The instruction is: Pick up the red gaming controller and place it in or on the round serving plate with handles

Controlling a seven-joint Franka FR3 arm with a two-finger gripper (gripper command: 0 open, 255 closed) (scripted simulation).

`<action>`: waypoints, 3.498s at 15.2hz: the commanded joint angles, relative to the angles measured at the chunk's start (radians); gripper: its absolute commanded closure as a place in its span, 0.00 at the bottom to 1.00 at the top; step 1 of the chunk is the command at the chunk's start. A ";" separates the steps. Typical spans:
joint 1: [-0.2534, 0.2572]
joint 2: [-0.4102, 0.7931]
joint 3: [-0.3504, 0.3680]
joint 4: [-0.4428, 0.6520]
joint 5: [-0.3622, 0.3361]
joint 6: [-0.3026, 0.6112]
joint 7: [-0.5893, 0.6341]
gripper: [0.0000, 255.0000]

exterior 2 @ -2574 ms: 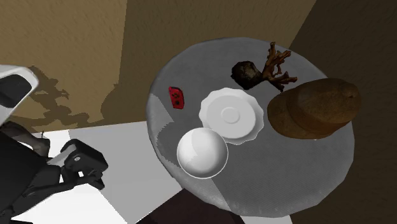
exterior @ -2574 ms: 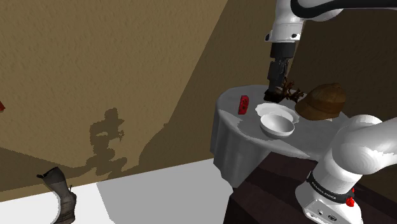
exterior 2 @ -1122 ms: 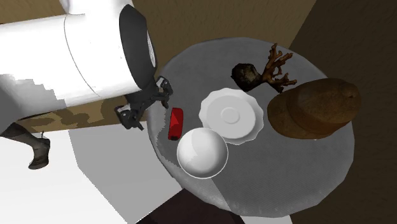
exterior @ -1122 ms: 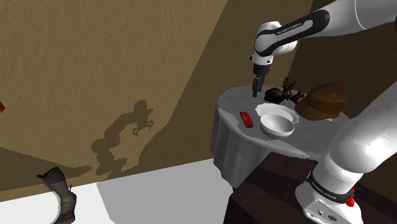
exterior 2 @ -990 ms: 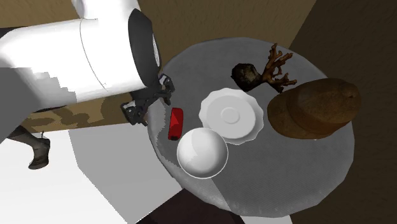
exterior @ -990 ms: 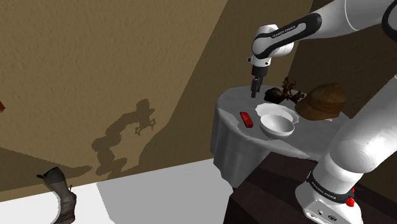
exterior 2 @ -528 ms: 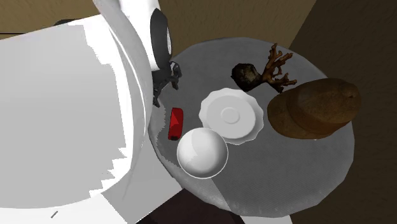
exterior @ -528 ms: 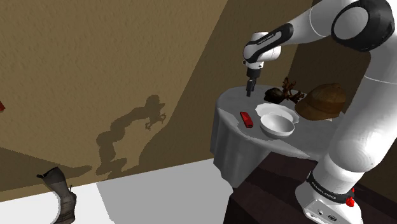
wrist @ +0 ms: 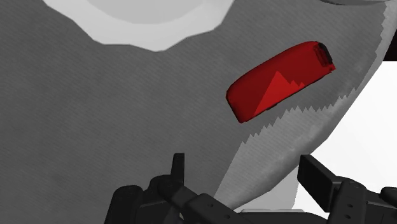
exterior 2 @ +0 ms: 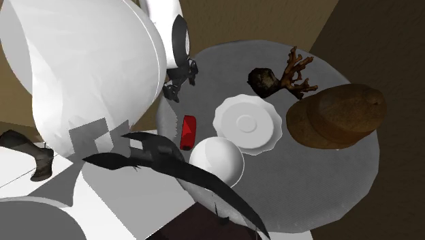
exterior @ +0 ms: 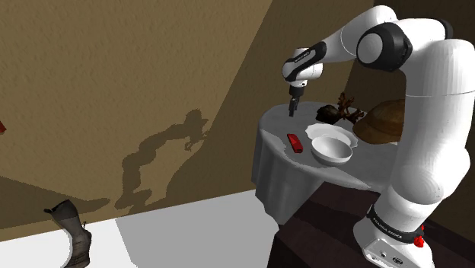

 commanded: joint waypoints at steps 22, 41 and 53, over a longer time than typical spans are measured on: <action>-0.011 0.053 0.009 -0.017 0.020 0.069 -0.017 1.00; 0.063 -0.039 -0.006 -0.538 0.425 0.598 0.653 0.00; 0.045 -0.001 0.020 -0.524 0.461 0.619 0.626 1.00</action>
